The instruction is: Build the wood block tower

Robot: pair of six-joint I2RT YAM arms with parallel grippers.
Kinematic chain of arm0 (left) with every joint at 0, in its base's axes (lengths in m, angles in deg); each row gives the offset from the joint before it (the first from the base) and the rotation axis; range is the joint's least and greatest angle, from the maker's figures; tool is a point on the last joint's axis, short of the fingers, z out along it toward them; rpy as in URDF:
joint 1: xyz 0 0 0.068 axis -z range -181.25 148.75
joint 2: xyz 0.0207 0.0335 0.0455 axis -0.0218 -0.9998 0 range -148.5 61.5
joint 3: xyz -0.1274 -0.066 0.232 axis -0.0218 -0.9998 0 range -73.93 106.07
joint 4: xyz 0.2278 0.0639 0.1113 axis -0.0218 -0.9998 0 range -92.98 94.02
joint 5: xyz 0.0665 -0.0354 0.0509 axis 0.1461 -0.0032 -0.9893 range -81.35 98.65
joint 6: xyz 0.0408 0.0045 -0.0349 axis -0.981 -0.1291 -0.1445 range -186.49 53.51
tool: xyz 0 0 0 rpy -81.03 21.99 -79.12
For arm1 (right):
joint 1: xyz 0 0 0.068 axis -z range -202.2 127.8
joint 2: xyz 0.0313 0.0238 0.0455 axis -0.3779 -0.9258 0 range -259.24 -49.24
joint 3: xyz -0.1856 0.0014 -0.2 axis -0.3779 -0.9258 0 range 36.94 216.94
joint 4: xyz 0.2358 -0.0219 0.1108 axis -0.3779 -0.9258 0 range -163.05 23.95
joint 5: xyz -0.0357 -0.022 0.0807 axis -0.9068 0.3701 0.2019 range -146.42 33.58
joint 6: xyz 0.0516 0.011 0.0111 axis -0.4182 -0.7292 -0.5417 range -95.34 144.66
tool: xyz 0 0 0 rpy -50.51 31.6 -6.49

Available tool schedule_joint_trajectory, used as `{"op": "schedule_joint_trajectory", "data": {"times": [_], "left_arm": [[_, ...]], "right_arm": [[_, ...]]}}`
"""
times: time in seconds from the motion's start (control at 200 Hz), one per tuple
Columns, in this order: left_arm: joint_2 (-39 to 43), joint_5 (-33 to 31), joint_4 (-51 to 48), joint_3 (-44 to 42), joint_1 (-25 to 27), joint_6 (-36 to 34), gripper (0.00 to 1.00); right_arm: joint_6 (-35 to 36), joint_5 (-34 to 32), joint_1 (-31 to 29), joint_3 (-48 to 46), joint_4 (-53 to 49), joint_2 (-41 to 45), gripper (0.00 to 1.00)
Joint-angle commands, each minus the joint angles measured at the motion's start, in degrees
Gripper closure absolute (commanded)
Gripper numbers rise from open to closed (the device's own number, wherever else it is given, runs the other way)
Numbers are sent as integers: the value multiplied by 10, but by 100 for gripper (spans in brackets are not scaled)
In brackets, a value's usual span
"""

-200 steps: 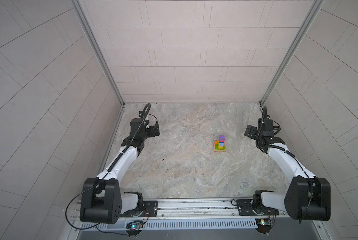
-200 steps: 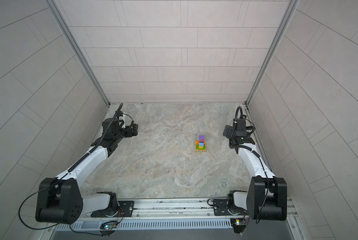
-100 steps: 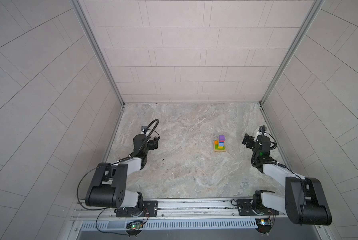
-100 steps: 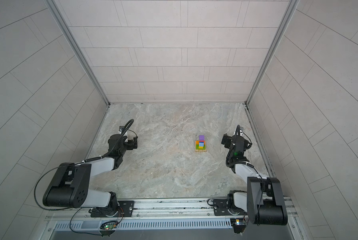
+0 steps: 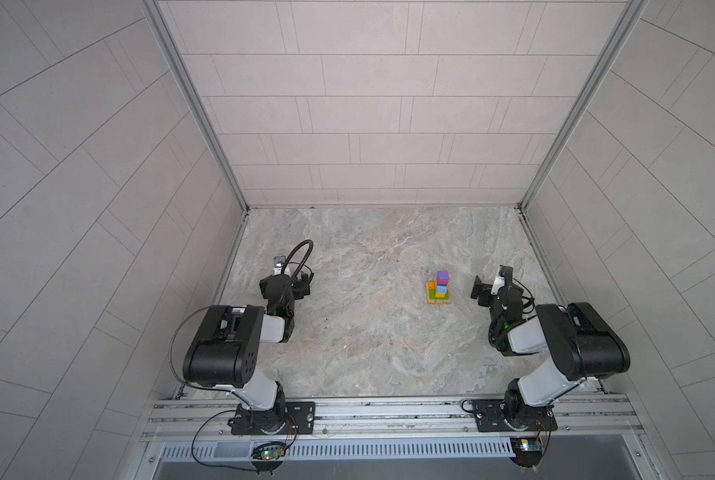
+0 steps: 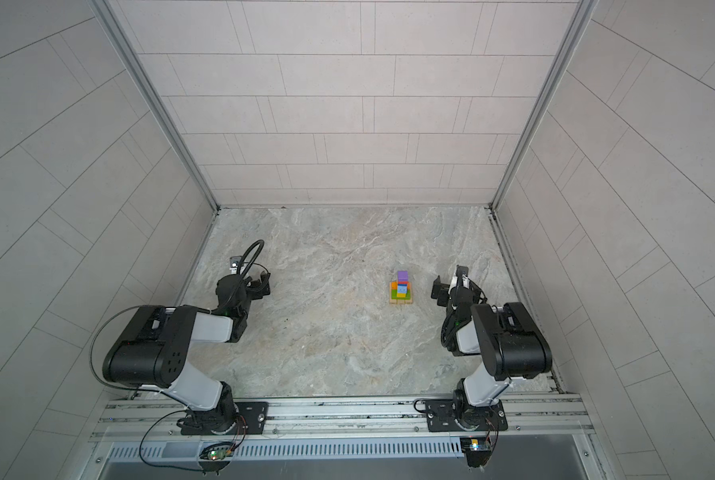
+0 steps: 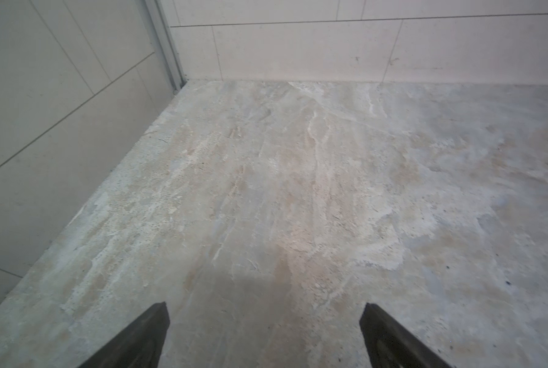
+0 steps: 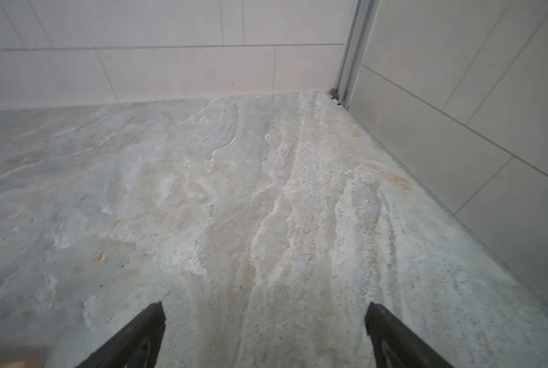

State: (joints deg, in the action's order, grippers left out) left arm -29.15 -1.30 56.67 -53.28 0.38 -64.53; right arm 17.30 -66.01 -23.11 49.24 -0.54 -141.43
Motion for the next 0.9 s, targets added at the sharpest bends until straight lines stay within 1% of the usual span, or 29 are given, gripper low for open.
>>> {"op": "schedule_joint_trajectory", "data": {"times": [0.0, 0.045, 0.07, 0.105, 0.17, 0.24, 0.29, 0.896], "left_arm": [[1, -34, 18, 9, -2, 14, 0], [-1, -37, 23, 9, 0, 10, 0], [1, -36, 22, 8, 1, 9, 0], [1, -30, 22, 7, 1, 9, 0], [-1, -33, 19, 11, 2, 6, 0], [-1, -33, 19, 11, 2, 6, 0], [0, -33, 18, 11, 2, 6, 0], [-1, -33, 19, 11, 2, 6, 0]], "right_arm": [[15, -79, -6, 48, -53, 34, 1], [31, -90, -21, 82, -118, 34, 1], [37, -113, -31, 87, -129, 33, 1], [37, -124, -35, 84, -115, 27, 1], [47, -125, -38, 68, -53, 12, 1], [51, -116, -40, 71, -71, 18, 1], [56, -119, -41, 69, -59, 13, 1], [55, -118, -42, 71, -66, 14, 1]]}}
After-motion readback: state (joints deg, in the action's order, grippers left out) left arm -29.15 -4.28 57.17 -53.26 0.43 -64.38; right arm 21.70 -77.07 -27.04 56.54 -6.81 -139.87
